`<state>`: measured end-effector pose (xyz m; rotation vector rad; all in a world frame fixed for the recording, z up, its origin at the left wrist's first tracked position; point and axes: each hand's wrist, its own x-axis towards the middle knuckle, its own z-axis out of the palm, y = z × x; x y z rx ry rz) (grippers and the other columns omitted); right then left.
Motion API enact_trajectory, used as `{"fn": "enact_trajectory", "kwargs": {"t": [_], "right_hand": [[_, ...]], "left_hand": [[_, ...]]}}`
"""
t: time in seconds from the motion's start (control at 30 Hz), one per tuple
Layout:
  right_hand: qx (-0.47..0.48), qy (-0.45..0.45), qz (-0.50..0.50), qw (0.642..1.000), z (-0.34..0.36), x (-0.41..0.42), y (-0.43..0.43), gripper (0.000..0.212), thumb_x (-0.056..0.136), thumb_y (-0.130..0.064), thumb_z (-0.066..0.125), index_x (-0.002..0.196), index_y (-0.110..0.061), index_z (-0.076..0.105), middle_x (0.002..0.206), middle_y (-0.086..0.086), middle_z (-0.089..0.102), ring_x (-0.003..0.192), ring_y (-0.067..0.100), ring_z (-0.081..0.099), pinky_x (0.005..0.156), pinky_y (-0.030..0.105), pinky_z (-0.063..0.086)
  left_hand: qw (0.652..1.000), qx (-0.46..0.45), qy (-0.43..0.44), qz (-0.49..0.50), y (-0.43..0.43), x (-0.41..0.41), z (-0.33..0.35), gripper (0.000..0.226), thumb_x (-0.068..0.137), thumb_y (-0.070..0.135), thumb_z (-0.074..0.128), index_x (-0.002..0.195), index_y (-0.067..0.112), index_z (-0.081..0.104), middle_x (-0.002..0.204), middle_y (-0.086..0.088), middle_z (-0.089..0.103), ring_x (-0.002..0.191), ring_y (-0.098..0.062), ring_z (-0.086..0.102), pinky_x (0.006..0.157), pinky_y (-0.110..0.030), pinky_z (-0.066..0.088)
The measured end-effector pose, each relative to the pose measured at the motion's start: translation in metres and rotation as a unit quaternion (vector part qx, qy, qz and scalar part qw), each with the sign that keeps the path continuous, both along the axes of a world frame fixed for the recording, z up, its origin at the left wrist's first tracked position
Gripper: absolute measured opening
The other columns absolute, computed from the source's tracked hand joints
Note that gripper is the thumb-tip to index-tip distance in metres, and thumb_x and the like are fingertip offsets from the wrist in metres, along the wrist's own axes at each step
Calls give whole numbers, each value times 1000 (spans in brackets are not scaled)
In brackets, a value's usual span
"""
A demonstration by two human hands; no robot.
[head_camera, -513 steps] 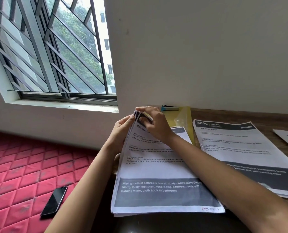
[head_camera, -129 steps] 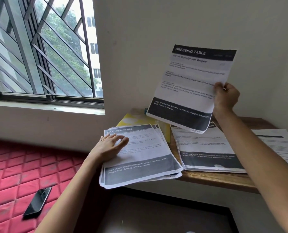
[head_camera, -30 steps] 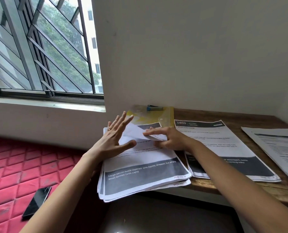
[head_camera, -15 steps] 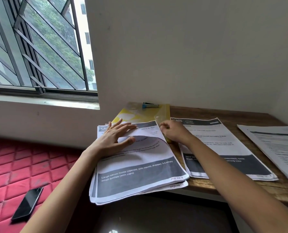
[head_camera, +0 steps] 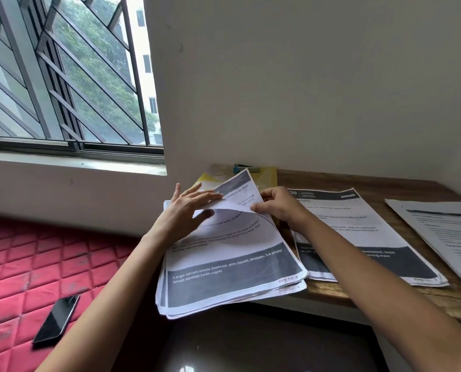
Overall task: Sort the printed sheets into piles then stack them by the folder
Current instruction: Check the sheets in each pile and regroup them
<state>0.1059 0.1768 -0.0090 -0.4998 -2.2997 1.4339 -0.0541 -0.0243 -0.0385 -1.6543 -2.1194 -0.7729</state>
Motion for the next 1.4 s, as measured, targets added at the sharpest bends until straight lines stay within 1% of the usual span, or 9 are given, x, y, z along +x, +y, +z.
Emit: {"fn": "enact_trajectory", "kwargs": {"t": [0.1,0.27,0.47,0.63,0.77,0.97,1.13,1.27,1.4], "right_hand": [[-9,34,-31,999,1,-2,0,28,80,-5,72,107,-3,65,106,8,69,89,22,66,81,34,54],[-26,95,-82,992,5,-3,1,19,83,-5,69,102,-4,67,101,9,68,83,22,66,74,32,54],[-24,127,-116,985,22,8,13,15,84,-4,68,99,-7,67,99,10,70,78,19,66,67,28,54],[-26,48,-53,997,43,15,22,30,83,-4,69,112,1,64,108,13,69,88,28,68,75,37,57],[58,97,-142,983,54,17,28,22,82,-10,71,103,-4,68,99,7,70,85,22,68,73,28,54],[101,161,-210,959,64,22,43,11,84,-9,69,95,-9,70,93,6,71,80,21,68,74,30,57],[116,215,-265,933,69,29,54,9,85,-9,66,93,-7,70,88,2,68,76,18,66,61,20,53],[107,284,-323,896,76,37,67,5,84,-11,64,82,-11,69,80,1,68,72,21,67,63,31,58],[120,339,-355,863,87,48,79,6,83,-13,62,82,-11,68,80,1,67,72,18,65,61,26,54]], "left_hand": [[999,39,26,21,1,0,8,35,94,30,45,123,31,64,125,13,64,135,-21,44,115,-57,14],[996,75,27,28,4,2,22,27,95,18,53,114,29,69,118,9,68,127,-24,53,114,-57,18],[997,67,39,27,9,-7,54,21,95,18,57,108,26,71,103,7,71,114,-17,62,114,-60,15],[997,27,67,37,18,-12,90,18,94,7,54,102,13,69,90,-2,71,86,-26,68,112,-64,15],[996,-24,68,61,29,-12,113,19,99,11,48,100,14,67,80,-1,65,84,-28,65,114,-58,11],[981,-139,100,93,44,-9,129,24,100,17,46,116,18,65,105,-7,70,105,-30,60,114,-56,15],[964,-210,115,113,57,-12,131,33,100,16,44,130,22,58,125,-7,63,122,-29,51,115,-59,11],[962,-225,107,112,70,-15,118,33,102,19,41,131,25,57,127,-3,62,125,-24,51,114,-60,1],[964,-215,102,117,86,-13,99,32,102,20,41,128,23,58,124,-4,63,123,-23,52,115,-60,1]]}}
